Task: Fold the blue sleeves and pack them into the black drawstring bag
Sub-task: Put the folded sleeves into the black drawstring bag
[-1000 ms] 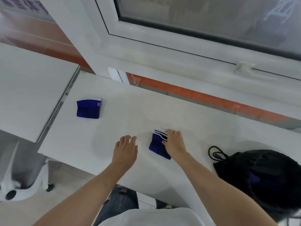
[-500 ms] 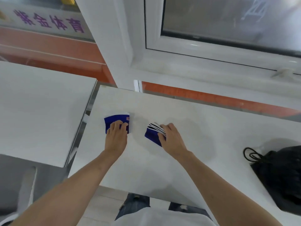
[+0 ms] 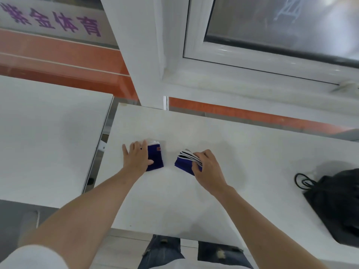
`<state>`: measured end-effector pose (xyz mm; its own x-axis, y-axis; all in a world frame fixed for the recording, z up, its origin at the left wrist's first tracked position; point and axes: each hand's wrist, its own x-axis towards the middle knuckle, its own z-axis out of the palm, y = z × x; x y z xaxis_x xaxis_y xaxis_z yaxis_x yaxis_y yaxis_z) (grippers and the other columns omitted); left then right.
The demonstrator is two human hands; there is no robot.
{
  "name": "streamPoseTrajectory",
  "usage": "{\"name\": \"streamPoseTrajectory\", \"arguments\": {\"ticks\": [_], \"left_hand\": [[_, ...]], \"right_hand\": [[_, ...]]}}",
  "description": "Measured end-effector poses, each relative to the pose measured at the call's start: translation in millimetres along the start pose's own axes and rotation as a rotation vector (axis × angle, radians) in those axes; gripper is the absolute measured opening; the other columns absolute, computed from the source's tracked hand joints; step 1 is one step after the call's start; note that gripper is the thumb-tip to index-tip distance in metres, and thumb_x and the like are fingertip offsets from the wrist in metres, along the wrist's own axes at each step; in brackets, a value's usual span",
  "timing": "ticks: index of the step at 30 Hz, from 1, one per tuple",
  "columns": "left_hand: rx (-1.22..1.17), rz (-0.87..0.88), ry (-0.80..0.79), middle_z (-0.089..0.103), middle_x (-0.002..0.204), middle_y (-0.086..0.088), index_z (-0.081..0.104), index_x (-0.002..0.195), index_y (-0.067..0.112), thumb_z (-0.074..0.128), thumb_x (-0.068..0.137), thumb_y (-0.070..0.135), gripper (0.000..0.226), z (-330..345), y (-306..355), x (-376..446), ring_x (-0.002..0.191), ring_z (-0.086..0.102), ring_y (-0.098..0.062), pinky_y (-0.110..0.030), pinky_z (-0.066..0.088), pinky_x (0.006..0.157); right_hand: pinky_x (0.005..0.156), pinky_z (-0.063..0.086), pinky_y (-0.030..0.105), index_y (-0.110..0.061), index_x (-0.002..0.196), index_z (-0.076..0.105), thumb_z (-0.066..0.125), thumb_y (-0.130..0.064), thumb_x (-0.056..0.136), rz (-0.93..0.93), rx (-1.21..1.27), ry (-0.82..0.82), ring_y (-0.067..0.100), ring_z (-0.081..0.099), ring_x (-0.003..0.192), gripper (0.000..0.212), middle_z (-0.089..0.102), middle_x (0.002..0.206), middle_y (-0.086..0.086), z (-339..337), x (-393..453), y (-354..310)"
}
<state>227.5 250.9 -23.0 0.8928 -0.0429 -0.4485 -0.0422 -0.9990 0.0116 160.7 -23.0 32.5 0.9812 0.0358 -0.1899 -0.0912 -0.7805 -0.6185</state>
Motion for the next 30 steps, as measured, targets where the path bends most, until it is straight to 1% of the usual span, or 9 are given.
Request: {"name": "streamPoseTrajectory", "arguments": {"ticks": [4,6,8,11,13,18,21,25,30], "left_hand": [[-0.083,-0.057,-0.012,0.047,0.125,-0.010,0.025,0.151,0.018,0.074,0.077,0.060,0.098,11.5,19.8,-22.2,0.111,0.049,-0.028,-0.039,0.045,0.091],[-0.112,-0.104,-0.021,0.046,0.120,-0.009,0.022,0.152,0.019,0.074,0.074,0.065,0.104,15.4,26.2,-31.0,0.106,0.048,-0.026,-0.034,0.044,0.083],[-0.108,-0.132,-0.031,0.047,0.114,-0.008,0.034,0.142,0.018,0.072,0.074,0.070,0.094,18.0,31.3,-38.0,0.102,0.048,-0.025,-0.032,0.041,0.079],[-0.046,-0.127,-0.032,0.055,0.108,-0.004,0.044,0.124,0.017,0.066,0.077,0.072,0.076,18.1,38.2,-47.5,0.100,0.049,-0.023,-0.031,0.036,0.078],[-0.010,-0.109,-0.017,0.058,0.104,-0.001,0.047,0.121,0.017,0.062,0.083,0.069,0.066,16.7,44.2,-53.3,0.097,0.049,-0.022,-0.031,0.035,0.077],[-0.302,-0.054,0.056,0.053,0.105,-0.005,0.049,0.123,0.011,0.041,0.105,0.032,0.029,13.3,72.0,-71.2,0.092,0.054,-0.025,-0.037,0.047,0.074],[-0.444,0.019,0.084,0.047,0.108,-0.005,0.046,0.127,0.011,0.035,0.106,0.024,0.027,4.5,105.3,-94.5,0.093,0.050,-0.025,-0.042,0.047,0.080],[-0.619,0.182,0.109,0.043,0.116,-0.004,0.034,0.144,0.012,0.040,0.105,0.020,0.040,-7.9,167.2,-128.3,0.102,0.047,-0.023,-0.039,0.045,0.091],[-0.742,0.349,0.159,0.045,0.108,0.002,0.055,0.126,0.014,0.053,0.102,0.018,0.024,-19.9,262.9,-174.0,0.088,0.052,-0.015,-0.028,0.044,0.079]], "right_hand": [[0.083,0.051,0.034,-0.017,0.117,0.067,0.056,-0.015,0.095,0.024,0.026,0.019,0.014,0.055,0.089,0.024,0.051,0.104,-0.007,0.5,-8.7,1.1],[0.086,0.052,0.037,-0.017,0.118,0.067,0.056,-0.016,0.096,0.035,0.035,0.017,0.014,0.056,0.093,0.024,0.053,0.107,-0.007,0.3,-13.4,3.1],[0.090,0.052,0.037,-0.018,0.118,0.066,0.056,-0.017,0.096,0.055,0.046,0.021,0.015,0.057,0.098,0.024,0.055,0.109,-0.007,-1.0,-18.5,4.2],[0.092,0.051,0.035,-0.020,0.118,0.066,0.055,-0.016,0.097,0.089,0.072,0.041,0.014,0.056,0.101,0.024,0.055,0.108,-0.009,-3.6,-27.9,5.4],[0.092,0.050,0.034,-0.020,0.119,0.066,0.055,-0.017,0.097,0.107,0.076,0.051,0.014,0.055,0.102,0.025,0.055,0.107,-0.009,-7.0,-36.2,7.0],[0.098,0.049,0.031,-0.019,0.128,0.064,0.057,-0.020,0.100,0.208,0.139,0.135,0.013,0.055,0.109,0.029,0.055,0.114,-0.011,-26.3,-62.4,23.1],[0.097,0.049,0.028,-0.020,0.132,0.062,0.056,-0.023,0.102,0.278,0.191,0.200,0.010,0.055,0.109,0.030,0.055,0.119,-0.010,-44.3,-87.7,42.8],[0.091,0.048,0.030,-0.020,0.128,0.063,0.054,-0.022,0.104,0.316,0.252,0.299,0.014,0.056,0.103,0.025,0.055,0.113,-0.008,-80.3,-131.7,77.3],[0.094,0.048,0.033,-0.013,0.132,0.062,0.052,-0.026,0.106,0.357,0.254,0.420,0.018,0.056,0.105,0.031,0.055,0.115,-0.004,-132.9,-201.8,141.5]]}}
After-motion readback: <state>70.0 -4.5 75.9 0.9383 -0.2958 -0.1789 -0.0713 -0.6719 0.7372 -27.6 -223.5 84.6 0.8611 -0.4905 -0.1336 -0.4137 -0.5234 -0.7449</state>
